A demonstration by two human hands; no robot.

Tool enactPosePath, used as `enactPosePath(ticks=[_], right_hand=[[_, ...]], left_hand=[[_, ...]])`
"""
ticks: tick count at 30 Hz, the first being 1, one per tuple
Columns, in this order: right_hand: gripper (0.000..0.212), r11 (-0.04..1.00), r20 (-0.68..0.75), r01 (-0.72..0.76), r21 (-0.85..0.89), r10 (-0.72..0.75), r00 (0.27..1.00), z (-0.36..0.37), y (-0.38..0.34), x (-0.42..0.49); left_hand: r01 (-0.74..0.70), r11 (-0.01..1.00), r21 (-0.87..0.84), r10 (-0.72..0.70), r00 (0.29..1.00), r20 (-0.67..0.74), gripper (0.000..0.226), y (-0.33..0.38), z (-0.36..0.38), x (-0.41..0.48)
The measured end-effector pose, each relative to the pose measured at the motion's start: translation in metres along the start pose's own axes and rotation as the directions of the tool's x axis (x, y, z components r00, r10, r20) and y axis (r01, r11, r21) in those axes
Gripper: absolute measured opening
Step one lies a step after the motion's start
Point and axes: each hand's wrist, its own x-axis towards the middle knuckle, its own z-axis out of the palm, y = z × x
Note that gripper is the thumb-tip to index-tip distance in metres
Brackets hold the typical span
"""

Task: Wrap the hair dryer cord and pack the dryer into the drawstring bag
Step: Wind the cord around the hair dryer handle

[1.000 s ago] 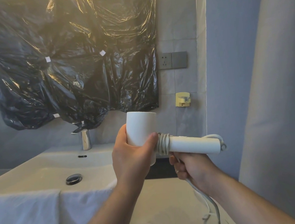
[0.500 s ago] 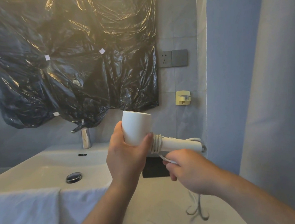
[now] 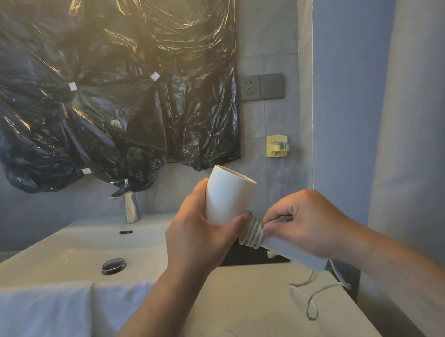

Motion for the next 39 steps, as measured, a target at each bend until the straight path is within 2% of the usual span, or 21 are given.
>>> enactPosePath(ticks=[4,7,9,12,14,19,22,24,26,30,32,33,34,36,37,39], right_hand=[[0.022,0.990,-0.001,-0.057,0.128,0.058,0.998,-0.003,0.002,-0.002],[0.016,0.947,0.088,-0.170,0.271,0.152,0.985,-0.010,0.002,0.001],[0.008,0.912,0.152,-0.217,0.348,0.173,0.973,-0.014,0.005,0.002],[0.009,0.847,0.223,-0.266,0.460,0.180,0.958,-0.018,0.010,0.004],[0.008,0.833,0.289,-0.301,0.464,0.179,0.940,-0.019,0.012,0.006],[0.013,0.927,0.437,-0.287,0.241,0.161,0.885,-0.025,0.012,0.009],[0.022,0.878,0.436,-0.293,0.379,0.110,0.893,-0.022,0.018,0.007],[0.040,0.769,0.435,-0.326,0.550,0.069,0.898,-0.016,0.027,0.006],[0.048,0.634,0.435,-0.363,0.682,0.047,0.899,-0.009,0.036,0.005],[0.063,0.513,0.412,-0.407,0.756,0.111,0.905,0.000,0.037,0.008],[0.055,0.431,0.402,-0.423,0.797,0.145,0.904,0.007,0.035,0.008],[0.045,0.333,0.406,-0.436,0.836,0.159,0.900,0.013,0.034,0.006],[0.039,0.167,0.414,-0.438,0.884,0.156,0.897,0.020,0.035,0.003],[0.038,-0.203,0.390,-0.372,0.906,0.056,0.919,0.038,0.039,-0.001],[0.034,-0.312,0.349,-0.331,0.891,0.001,0.937,0.047,0.041,-0.003],[0.021,-0.413,0.303,-0.272,0.869,0.011,0.953,0.059,0.036,-0.004]], left_hand=[[-0.001,0.997,-0.083,0.004,1.000,0.028,0.071,0.002,-0.001,0.000],[0.010,0.981,-0.195,-0.003,0.999,0.038,0.062,0.000,-0.003,0.002],[0.003,0.972,-0.234,0.008,0.999,0.047,0.060,0.000,-0.005,0.005],[-0.010,0.961,-0.277,0.032,0.997,0.075,0.060,0.001,-0.007,0.008],[-0.021,0.959,-0.283,0.053,0.993,0.104,0.062,0.001,-0.010,0.009],[-0.110,0.981,-0.163,0.138,0.975,0.174,0.073,0.006,-0.018,0.009],[-0.095,0.969,-0.229,0.135,0.977,0.166,0.069,0.007,-0.018,0.011],[-0.046,0.933,-0.357,0.108,0.982,0.157,0.062,0.007,-0.017,0.012],[0.010,0.888,-0.461,0.063,0.988,0.143,0.056,0.008,-0.015,0.012],[0.078,0.853,-0.516,-0.007,0.990,0.138,0.049,0.011,-0.011,0.010],[0.106,0.836,-0.538,-0.039,0.990,0.135,0.046,0.011,-0.009,0.008],[0.118,0.829,-0.546,-0.054,0.990,0.131,0.046,0.011,-0.009,0.007],[0.127,0.824,-0.552,-0.067,0.990,0.127,0.045,0.010,-0.008,0.007],[0.140,0.817,-0.559,-0.094,0.989,0.111,0.044,0.010,-0.005,0.006],[0.147,0.816,-0.559,-0.110,0.989,0.100,0.042,0.009,-0.003,0.005],[0.167,0.812,-0.560,-0.148,0.986,0.078,0.036,0.010,0.000,0.004]])
